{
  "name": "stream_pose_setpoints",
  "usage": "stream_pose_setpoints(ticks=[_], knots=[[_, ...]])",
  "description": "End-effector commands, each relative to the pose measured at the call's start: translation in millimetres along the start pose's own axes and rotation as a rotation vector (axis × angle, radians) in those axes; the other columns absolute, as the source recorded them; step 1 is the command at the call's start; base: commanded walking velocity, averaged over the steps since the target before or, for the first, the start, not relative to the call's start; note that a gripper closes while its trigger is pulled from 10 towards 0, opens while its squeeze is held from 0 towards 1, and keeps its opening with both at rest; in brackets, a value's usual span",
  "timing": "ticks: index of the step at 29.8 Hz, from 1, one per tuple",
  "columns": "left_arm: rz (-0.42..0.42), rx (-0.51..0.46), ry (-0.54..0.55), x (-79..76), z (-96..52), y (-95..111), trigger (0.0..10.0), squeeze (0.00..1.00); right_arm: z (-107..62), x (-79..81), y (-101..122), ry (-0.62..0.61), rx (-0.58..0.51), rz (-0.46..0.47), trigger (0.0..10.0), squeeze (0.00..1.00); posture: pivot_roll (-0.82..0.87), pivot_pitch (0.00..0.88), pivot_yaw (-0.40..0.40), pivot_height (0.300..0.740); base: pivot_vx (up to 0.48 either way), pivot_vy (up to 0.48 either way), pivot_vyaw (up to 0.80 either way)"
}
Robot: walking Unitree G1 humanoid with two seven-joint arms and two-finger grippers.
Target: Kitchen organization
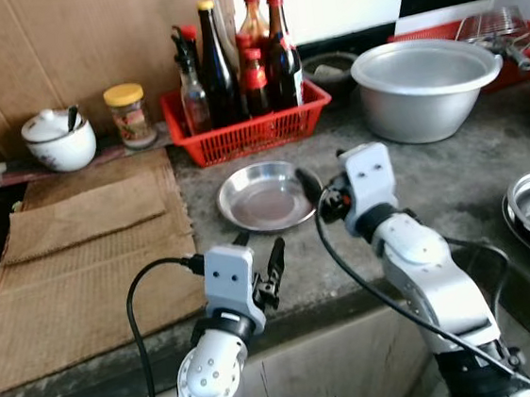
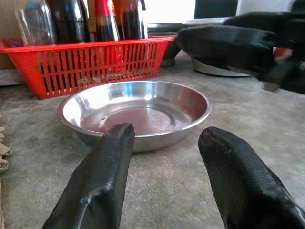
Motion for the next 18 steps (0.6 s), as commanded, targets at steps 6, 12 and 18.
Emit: stream_pose_setpoints(ticks=[6,12,18], knots=[[0.001,0.011,0.011,-1.5,-2.5,-2,10.0,0.00,32.8,-6.3,-6,0.002,0.172,0.005,10.0,0.00,0.05,0.067,-0.014,0.740,0.000,0.000,0.00],[-0.005,0.015,0.016,-3.0,-4.1,-3,10.0,0.00,45.2,-11.2,-9,0.003,0.277,0.066,10.0,0.00,0.05,0.071,-0.026,0.740,0.000,0.000,0.00],[-0.006,0.018,0.022,-4.0,-6.6,-4,10.0,0.00,56.4,-22.1,-16,-0.019,0.387,0.058,10.0,0.00,0.06,0.073,-0.040,0.740,0.000,0.000,0.00]])
Point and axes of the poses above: a point about 5 cm out from each wrist's last joint towards the gripper, its own z axis pointing out of the wrist towards the gripper, its own y axis along the axis of the wrist's last joint, x = y × z, the point moved 2 cm from there along z, pointing out of the wrist towards the gripper, and after that the axes turned 10 degrees about -z, right-handed, at the moved point
